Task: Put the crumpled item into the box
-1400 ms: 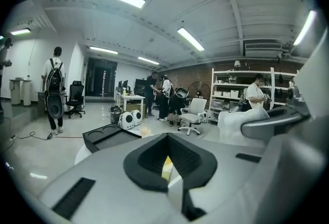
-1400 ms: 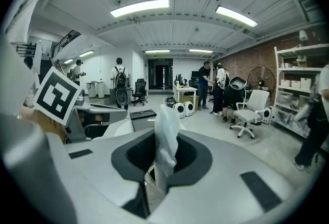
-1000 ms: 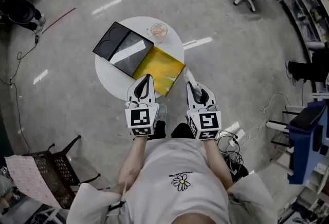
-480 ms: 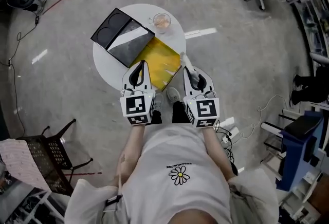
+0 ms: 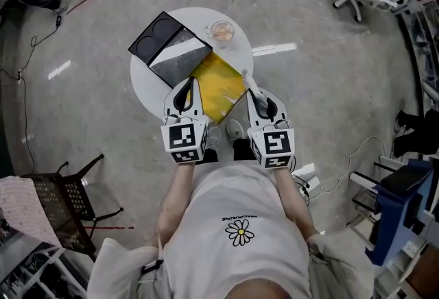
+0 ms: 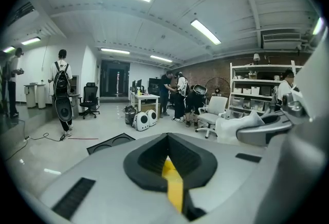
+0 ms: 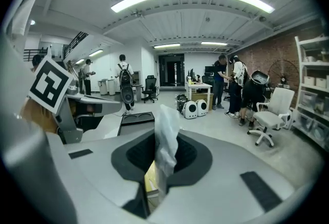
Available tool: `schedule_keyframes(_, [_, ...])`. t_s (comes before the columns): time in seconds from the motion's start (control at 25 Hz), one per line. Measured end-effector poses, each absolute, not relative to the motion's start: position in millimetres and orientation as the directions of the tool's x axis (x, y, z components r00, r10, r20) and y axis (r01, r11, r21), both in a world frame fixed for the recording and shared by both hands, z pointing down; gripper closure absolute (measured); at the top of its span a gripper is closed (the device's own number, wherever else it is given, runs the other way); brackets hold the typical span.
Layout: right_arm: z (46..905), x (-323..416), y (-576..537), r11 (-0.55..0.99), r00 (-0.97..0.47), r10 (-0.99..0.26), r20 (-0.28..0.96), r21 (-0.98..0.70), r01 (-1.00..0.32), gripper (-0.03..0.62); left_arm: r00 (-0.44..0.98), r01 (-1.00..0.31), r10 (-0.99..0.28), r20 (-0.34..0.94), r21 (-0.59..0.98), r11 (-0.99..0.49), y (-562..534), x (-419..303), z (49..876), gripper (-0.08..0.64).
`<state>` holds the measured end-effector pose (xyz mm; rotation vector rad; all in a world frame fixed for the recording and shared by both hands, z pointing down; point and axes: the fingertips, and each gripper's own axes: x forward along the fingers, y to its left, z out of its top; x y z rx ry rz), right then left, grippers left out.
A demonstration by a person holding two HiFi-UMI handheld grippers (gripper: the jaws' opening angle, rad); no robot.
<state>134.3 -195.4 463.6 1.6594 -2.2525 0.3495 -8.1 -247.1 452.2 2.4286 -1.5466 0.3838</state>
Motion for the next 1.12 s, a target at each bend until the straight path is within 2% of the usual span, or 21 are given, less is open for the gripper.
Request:
schedule_keyframes(0.12, [469.1, 123.3, -196.7, 0.416, -0.333, -0.835, 0.438, 0.105, -0.903, 0.541, 0.389, -0.917, -0.856, 0.341, 0.057, -0.394, -244.2, -11.1, 448.2, 0.561])
schedule_keyframes(0.28, [489.7, 93.1, -202.1, 0.621, -0.418, -0.722, 0.551, 0.248, -0.744, 0.54, 0.349, -0.935, -0.874, 0.339, 0.067, -0.348, -242.3, -27.8, 447.7, 0.56])
schedule_keyframes(0.52, [546.2, 57.9, -219.8, 0.79, -0.388, -0.605, 0.695, 0.463, -0.401, 0.54, 0.315, -0.948, -0.88, 0.354, 0.077, -0.308, -231.3, -45.5, 454.0, 0.56])
schedule_keyframes(0.64, [580.0, 48.9, -229.6, 0.836, -0.362, -0.549, 0.753, 0.483, -0.261, 0.54, 0.311, -0.949, -0.875, 0.371, 0.083, -0.303, -225.9, -47.4, 461.3, 0.56])
schedule_keyframes(0.92, [643.7, 46.1, -240.4, 0.879, -0.275, -0.475, 0.836, 0.464, -0.11, 0.54, 0.292, -0.956, -0.861, 0.416, 0.091, -0.28, -217.0, -56.3, 479.4, 0.56])
schedule_keyframes(1.12, [663.8, 46.2, -241.4, 0.905, -0.272, -0.423, 0.865, 0.389, -0.17, 0.539, 0.274, -0.961, -0.853, 0.444, 0.102, -0.256, -210.8, -60.5, 493.5, 0.56])
